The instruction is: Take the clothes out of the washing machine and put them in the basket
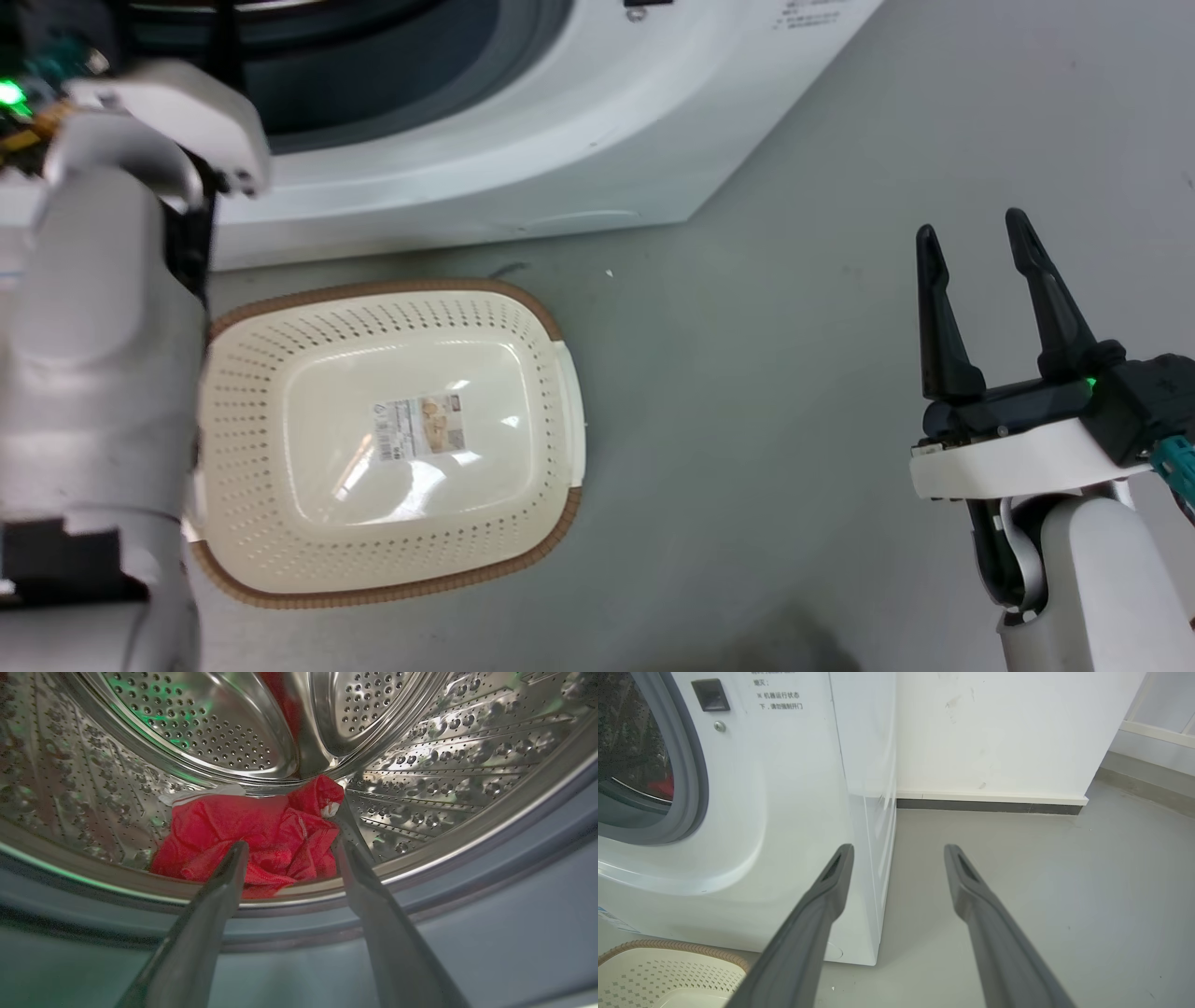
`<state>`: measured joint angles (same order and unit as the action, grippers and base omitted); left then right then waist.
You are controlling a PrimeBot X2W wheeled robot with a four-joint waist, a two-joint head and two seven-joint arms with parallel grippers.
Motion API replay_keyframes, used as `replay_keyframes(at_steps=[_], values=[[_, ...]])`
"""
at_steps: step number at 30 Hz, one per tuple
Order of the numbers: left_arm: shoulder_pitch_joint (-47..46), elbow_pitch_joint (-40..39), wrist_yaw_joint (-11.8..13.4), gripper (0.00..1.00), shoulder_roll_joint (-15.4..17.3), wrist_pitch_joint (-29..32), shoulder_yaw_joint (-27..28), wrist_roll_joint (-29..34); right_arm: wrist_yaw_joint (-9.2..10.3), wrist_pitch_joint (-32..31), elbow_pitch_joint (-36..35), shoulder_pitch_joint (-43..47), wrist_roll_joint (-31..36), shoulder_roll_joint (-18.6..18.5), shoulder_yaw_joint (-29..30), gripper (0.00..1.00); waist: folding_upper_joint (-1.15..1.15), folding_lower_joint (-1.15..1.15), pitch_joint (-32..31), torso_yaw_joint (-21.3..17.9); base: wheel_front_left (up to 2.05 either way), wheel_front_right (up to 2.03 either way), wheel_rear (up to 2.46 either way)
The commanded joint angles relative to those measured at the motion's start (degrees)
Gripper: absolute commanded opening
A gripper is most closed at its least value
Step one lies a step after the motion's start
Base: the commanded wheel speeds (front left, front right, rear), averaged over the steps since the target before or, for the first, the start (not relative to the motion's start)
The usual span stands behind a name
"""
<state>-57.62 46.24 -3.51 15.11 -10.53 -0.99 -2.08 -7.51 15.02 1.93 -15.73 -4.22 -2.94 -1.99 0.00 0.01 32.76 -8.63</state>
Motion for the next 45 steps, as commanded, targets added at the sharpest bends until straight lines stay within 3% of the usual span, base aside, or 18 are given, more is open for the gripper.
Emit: replay_keyframes(at_steps=[1, 7, 18, 25, 27, 33, 34, 35, 36, 45], values=[[-2.0, 0.6, 0.2, 1.00, 0.9, 0.5, -0.1, 0.6, 0.04, 0.2, -0.4, -1.2, -0.5, 0.1, -0.3, 1.00, 0.00, -0.01, 2.4, -1.8, 0.00, 0.00, 0.00], [-14.1, 3.9, -0.6, 1.00, 6.3, 8.1, -3.3, 4.1, 0.04, 0.2, -1.8, -2.8, -2.9, 0.1, -2.3, 1.00, 0.00, -0.01, 6.2, -4.5, 0.00, 0.00, 0.00], [-28.3, 8.8, -3.6, 1.00, 14.4, 24.2, -10.5, 9.0, 0.04, 0.2, -3.4, -4.2, -5.9, 0.1, -4.8, 1.00, 0.00, -0.01, 10.4, -8.6, 0.00, 0.00, 0.00], [-33.9, 11.1, -3.9, 1.00, 16.9, 37.0, -15.5, 7.5, 0.04, 0.2, -3.9, -4.5, -6.9, 0.1, -5.5, 1.00, 0.00, -0.01, 13.1, -10.0, 0.00, 0.00, 0.00], [-35.7, 11.7, -3.9, 1.00, 18.1, 44.1, -18.7, 3.9, 0.04, 0.2, -3.9, -4.5, -7.3, 0.1, -5.8, 1.00, 0.00, -0.01, 14.2, -10.5, 0.00, 0.00, 0.00], [-35.5, 10.3, -3.9, 1.00, 19.5, 53.7, -20.9, -1.1, 0.04, 0.2, -4.1, -5.1, -8.0, 0.1, -6.2, 1.00, 0.00, -0.01, 15.3, -10.9, 0.00, 0.00, 0.00], [-35.3, 9.9, -3.9, 0.47, 19.8, 55.1, -20.7, -1.8, 0.04, 0.2, -4.0, -5.2, -8.1, 0.1, -6.3, 1.00, 0.00, -0.01, 15.5, -11.0, 0.00, 0.00, 0.00], [-35.2, 8.9, -3.9, 0.31, 20.1, 55.5, -20.7, -1.9, 0.04, 0.2, -3.9, -5.4, -8.3, 0.1, -6.3, 1.00, 0.00, -0.01, 15.6, -11.0, 0.00, 0.00, 0.00], [-34.8, 8.2, -3.8, 0.00, 20.5, 56.2, -20.4, -2.3, 0.04, 0.2, -3.9, -5.6, -8.5, 0.1, -6.3, 1.00, 0.00, -0.01, 15.7, -11.1, 0.00, 0.00, 0.00], [-30.8, -0.9, -0.9, 0.00, 22.8, 55.5, -19.4, -3.7, 0.04, 0.2, -3.2, -6.0, -8.6, 0.1, -5.6, 1.00, 0.00, -0.01, 15.6, -11.1, 0.00, 0.00, 0.00]])
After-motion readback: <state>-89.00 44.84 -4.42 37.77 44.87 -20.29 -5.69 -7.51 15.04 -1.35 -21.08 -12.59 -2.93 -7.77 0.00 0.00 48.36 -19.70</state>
